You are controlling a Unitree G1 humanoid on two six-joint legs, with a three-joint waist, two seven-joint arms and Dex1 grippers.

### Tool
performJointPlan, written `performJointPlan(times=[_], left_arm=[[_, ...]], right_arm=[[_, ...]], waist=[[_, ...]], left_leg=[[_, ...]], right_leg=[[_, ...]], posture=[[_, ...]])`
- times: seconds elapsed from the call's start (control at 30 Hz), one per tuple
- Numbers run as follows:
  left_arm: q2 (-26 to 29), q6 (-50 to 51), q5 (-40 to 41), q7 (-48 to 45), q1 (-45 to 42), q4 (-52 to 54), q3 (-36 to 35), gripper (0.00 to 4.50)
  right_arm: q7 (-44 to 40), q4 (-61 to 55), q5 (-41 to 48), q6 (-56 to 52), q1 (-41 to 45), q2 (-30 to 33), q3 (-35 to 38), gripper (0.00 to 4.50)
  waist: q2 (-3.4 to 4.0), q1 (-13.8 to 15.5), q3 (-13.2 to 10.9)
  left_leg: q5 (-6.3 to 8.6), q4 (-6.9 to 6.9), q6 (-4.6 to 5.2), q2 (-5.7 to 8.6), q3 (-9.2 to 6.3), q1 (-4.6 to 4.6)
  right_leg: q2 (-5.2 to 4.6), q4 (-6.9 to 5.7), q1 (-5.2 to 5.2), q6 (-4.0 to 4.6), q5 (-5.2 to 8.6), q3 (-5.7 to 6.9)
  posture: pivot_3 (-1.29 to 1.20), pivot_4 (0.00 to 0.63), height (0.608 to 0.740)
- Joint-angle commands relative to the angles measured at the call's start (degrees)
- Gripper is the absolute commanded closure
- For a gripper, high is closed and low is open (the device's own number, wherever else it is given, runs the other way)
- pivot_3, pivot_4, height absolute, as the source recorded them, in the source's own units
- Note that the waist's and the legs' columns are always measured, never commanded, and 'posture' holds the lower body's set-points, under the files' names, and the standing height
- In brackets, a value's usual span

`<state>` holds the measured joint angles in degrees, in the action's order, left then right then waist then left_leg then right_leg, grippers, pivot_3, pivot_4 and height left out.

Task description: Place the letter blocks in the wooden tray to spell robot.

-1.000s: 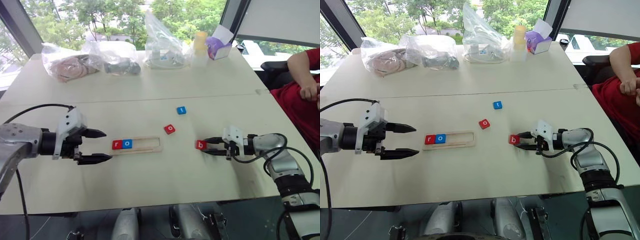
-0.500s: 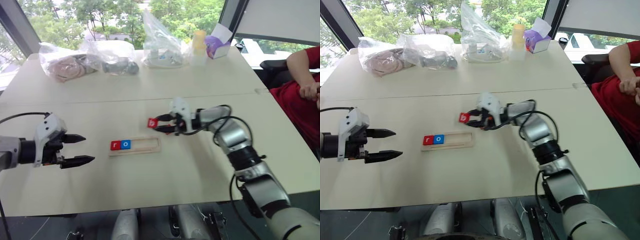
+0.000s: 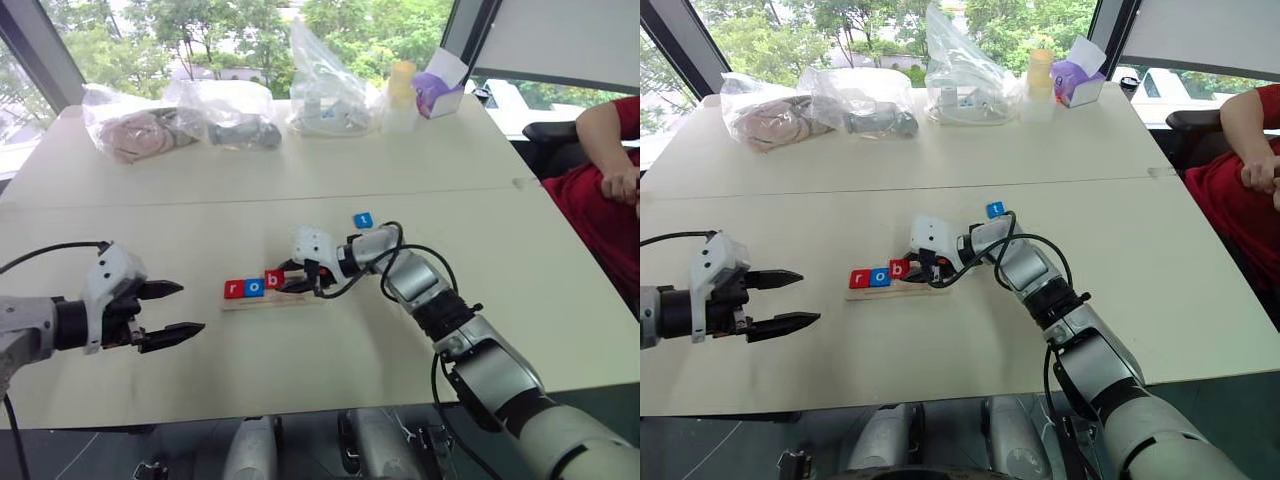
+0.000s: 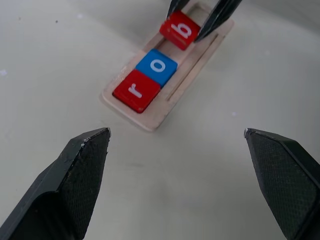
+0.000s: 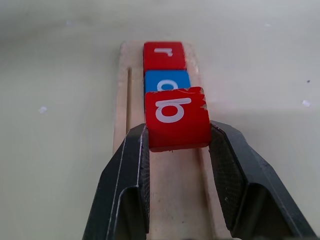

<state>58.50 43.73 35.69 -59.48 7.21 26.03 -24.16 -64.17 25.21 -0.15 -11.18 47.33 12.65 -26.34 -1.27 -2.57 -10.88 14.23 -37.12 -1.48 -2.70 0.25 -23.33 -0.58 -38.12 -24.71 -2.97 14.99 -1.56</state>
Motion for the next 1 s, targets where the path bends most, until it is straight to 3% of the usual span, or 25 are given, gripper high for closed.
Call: performJointPlan(times=[0.03, 0.57, 0.77, 0.8, 1.0], left_arm=[[0.4, 0.4, 0.6, 0.6, -0.1, 1.0, -1.7, 0.0], [0.5, 0.4, 0.2, 1.2, -0.2, 1.2, -0.9, 0.0], [0.4, 0.4, 0.1, 1.5, -0.1, 1.3, -0.9, 0.0], [0.4, 0.3, 0.0, 1.5, 0.0, 1.3, -0.8, 0.0], [0.0, 0.0, -0.1, 2.1, -0.3, 1.4, -0.1, 0.0]], right_arm=[[-0.3, 0.1, -0.4, 1.5, 1.1, -0.8, 0.3, 3.39], [0.6, 3.5, -1.3, 3.2, 1.6, -2.5, 1.1, 3.39], [2.0, 4.6, -1.5, 3.6, 2.2, -3.2, 1.6, 0.29], [2.4, 4.8, -1.5, 3.6, 2.4, -3.3, 1.8, 0.06], [3.1, 2.3, 0.3, 2.2, 2.9, -1.7, 4.9, 0.06]], waist=[[0.0, 0.0, 0.0], [0.0, 0.0, 0.0], [0.0, 0.0, 0.0], [0.0, 0.0, 0.0], [0.0, 0.0, 0.0]], left_leg=[[0.0, 0.0, 0.0, 0.0, 0.0, 0.01], [0.0, 0.01, 0.0, 0.0, -0.01, 0.01], [0.0, 0.01, 0.0, -0.01, -0.02, 0.01], [0.0, 0.01, 0.0, -0.01, -0.02, 0.01], [0.0, 0.01, 0.0, -0.01, -0.02, 0.01]], right_leg=[[0.0, -0.01, 0.0, 0.0, 0.0, 0.0], [0.0, -0.01, 0.01, 0.01, 0.0, 0.02], [0.0, -0.01, 0.01, 0.01, 0.0, 0.02], [0.0, -0.01, 0.01, 0.01, 0.0, 0.02], [-0.01, -0.01, 0.01, 0.01, 0.0, 0.02]], posture=[[0.0, 0.15, 0.74], [0.0, 0.15, 0.74], [0.0, 0.15, 0.74], [0.0, 0.15, 0.74], [0.0, 0.15, 0.74]])
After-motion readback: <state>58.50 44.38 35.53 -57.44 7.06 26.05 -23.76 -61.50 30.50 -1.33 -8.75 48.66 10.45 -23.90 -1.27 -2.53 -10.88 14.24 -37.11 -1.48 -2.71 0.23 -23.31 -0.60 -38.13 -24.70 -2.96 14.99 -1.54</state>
